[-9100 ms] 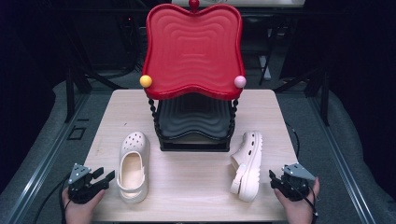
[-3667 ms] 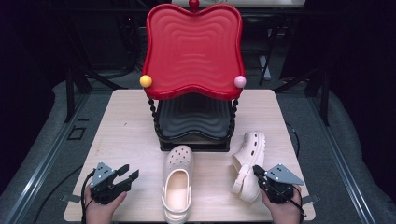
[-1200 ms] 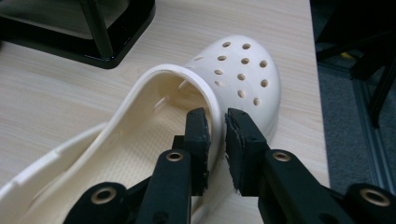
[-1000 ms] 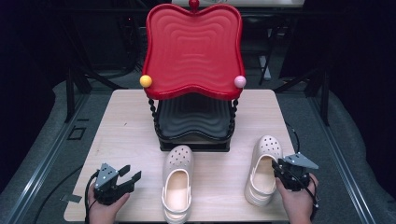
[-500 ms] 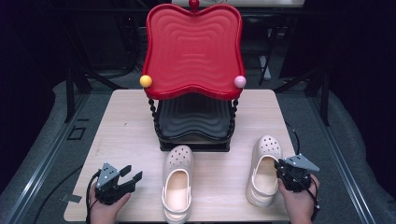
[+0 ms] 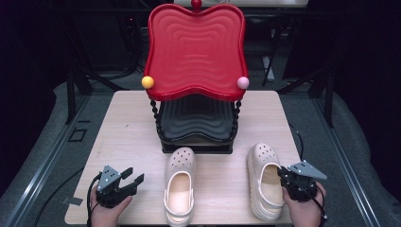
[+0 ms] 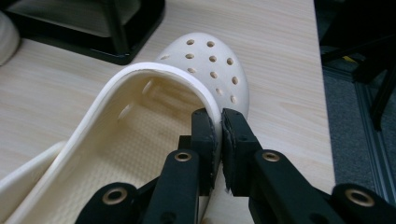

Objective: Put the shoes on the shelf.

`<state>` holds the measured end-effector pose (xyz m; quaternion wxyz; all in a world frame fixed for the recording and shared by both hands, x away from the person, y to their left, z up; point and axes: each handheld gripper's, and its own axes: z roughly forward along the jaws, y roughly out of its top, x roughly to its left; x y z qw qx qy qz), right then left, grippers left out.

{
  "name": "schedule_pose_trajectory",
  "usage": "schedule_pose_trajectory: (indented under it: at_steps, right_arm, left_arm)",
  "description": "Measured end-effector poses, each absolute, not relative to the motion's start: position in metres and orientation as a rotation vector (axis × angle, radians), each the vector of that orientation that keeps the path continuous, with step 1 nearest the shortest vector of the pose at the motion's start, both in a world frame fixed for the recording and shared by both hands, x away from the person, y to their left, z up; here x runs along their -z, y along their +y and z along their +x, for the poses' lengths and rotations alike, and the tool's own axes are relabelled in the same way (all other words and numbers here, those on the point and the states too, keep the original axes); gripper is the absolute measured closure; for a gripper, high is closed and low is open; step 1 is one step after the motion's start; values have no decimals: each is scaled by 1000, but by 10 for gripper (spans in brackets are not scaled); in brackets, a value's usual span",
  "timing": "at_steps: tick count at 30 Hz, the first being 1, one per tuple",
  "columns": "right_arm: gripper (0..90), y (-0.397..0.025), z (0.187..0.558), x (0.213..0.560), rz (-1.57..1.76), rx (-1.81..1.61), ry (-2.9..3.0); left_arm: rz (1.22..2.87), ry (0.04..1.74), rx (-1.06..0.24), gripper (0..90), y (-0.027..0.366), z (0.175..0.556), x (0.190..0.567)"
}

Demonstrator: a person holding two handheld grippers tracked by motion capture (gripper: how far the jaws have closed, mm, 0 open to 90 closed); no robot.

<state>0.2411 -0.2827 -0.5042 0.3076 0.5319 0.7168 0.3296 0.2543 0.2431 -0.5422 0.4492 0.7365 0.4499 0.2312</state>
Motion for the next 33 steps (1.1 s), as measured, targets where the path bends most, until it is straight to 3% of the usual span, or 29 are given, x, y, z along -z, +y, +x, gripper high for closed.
schedule_pose_trajectory:
  at_steps: [15, 33]
  right_arm:
    - [841, -198, 231, 503, 1245, -925, 2084]
    - [835, -148, 245, 513, 1191, -914, 2120]
  left_arm:
    - [1826, 1075, -561, 474, 233, 250, 541]
    - [1852, 1040, -546, 474, 224, 248, 541]
